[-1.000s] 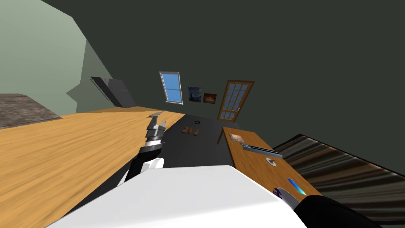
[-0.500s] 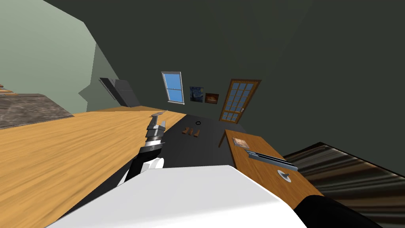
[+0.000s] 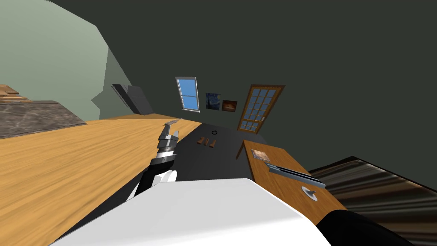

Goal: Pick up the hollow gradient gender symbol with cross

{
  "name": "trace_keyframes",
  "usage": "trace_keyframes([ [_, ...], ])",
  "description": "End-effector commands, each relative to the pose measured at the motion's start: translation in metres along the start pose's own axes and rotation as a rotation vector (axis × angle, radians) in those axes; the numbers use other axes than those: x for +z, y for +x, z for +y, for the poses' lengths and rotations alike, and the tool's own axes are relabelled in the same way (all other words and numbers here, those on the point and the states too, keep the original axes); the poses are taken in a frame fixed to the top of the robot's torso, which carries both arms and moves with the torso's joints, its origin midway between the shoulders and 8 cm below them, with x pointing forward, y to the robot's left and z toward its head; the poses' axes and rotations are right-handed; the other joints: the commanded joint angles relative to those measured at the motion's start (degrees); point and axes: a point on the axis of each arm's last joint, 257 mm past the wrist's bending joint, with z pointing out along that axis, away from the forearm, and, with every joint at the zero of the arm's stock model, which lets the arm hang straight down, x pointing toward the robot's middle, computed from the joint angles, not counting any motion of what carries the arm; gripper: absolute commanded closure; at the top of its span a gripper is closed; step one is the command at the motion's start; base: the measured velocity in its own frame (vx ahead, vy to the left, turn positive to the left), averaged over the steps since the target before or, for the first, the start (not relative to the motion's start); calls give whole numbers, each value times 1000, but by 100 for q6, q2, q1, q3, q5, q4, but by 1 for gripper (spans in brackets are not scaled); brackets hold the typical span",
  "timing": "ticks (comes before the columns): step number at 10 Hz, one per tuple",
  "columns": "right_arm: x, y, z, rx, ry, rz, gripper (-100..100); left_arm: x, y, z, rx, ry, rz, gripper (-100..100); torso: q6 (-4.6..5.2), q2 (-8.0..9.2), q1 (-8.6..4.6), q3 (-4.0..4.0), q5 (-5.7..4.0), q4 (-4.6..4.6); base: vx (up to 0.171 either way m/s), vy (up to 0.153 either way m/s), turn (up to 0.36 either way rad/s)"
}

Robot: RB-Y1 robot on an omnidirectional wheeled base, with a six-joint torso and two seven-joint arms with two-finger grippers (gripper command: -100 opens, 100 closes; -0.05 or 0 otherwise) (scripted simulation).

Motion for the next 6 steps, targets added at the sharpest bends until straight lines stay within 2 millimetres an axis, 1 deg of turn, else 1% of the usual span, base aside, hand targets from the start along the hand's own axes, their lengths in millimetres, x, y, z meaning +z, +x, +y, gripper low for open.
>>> trace_keyframes([
  [1, 0, 0, 0, 0, 0, 0, 100, 0, 0, 0, 0, 0, 0, 0, 0, 0, 0, 0, 0, 0, 2, 7, 6],
  [2, 1, 0, 4, 0, -9, -1, 100, 0, 0, 0, 0, 0, 0, 0, 2, 3, -22, 2, -4, 0, 1, 6, -1],
  [4, 1, 0, 3, 0, -8, -1, 100, 0, 0, 0, 0, 0, 0, 0, 3, 7, -37, 4, -11, 2, 0, 0, 0],
  [5, 1, 0, 3, 0, -8, -1, 0, 0, 0, 0, 0, 0, 0, 0, 3, 7, -39, 4, -11, 2, 0, 0, 0],
  [6, -6, -6, -3, -7, 0, 1, 100, 0, 0, 0, 0, 0, 0, 0, 3, 7, -39, 4, -11, 2, 3, 20, -58],
])
